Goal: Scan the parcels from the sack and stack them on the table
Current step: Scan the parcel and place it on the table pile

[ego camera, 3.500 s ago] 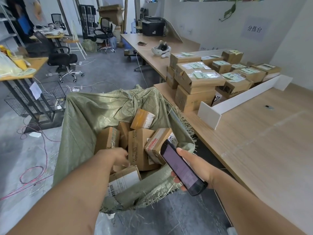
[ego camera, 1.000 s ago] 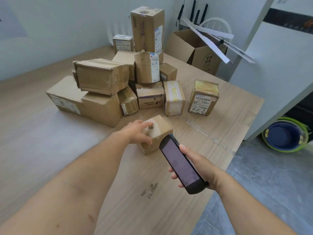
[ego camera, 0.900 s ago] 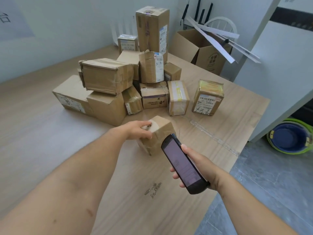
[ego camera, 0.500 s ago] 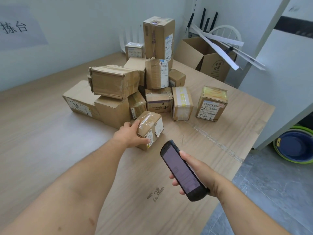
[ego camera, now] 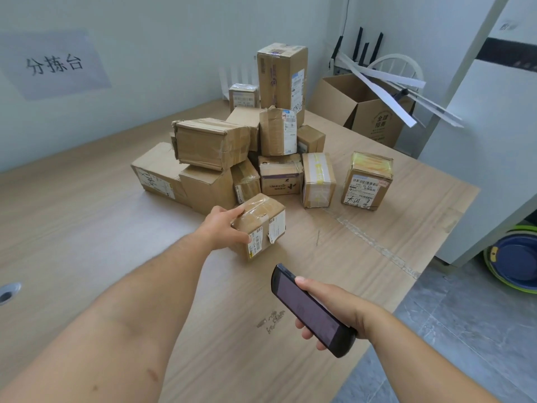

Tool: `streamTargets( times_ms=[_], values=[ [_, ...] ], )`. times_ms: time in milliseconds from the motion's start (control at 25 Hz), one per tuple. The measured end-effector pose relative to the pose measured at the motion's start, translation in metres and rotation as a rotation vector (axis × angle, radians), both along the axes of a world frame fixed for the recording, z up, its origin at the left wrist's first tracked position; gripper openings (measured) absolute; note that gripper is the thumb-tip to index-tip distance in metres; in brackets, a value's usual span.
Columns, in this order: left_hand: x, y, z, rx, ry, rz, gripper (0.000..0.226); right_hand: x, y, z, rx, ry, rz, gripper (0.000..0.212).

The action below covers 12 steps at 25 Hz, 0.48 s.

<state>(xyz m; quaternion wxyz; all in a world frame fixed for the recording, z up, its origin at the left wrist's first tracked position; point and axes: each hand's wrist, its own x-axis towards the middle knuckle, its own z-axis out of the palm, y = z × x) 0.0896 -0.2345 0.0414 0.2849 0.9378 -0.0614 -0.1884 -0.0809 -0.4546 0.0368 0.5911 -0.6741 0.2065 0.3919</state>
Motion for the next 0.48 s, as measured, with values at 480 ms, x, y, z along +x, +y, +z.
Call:
streamTargets(
  times_ms=[480],
  values=[
    [-0.052, 0.035, 0.032, 0.038, -0.067, 0.075, 0.084, -0.031, 0.016, 0.026, -0.005, -0.012, 0.266, 0.078]
  ],
)
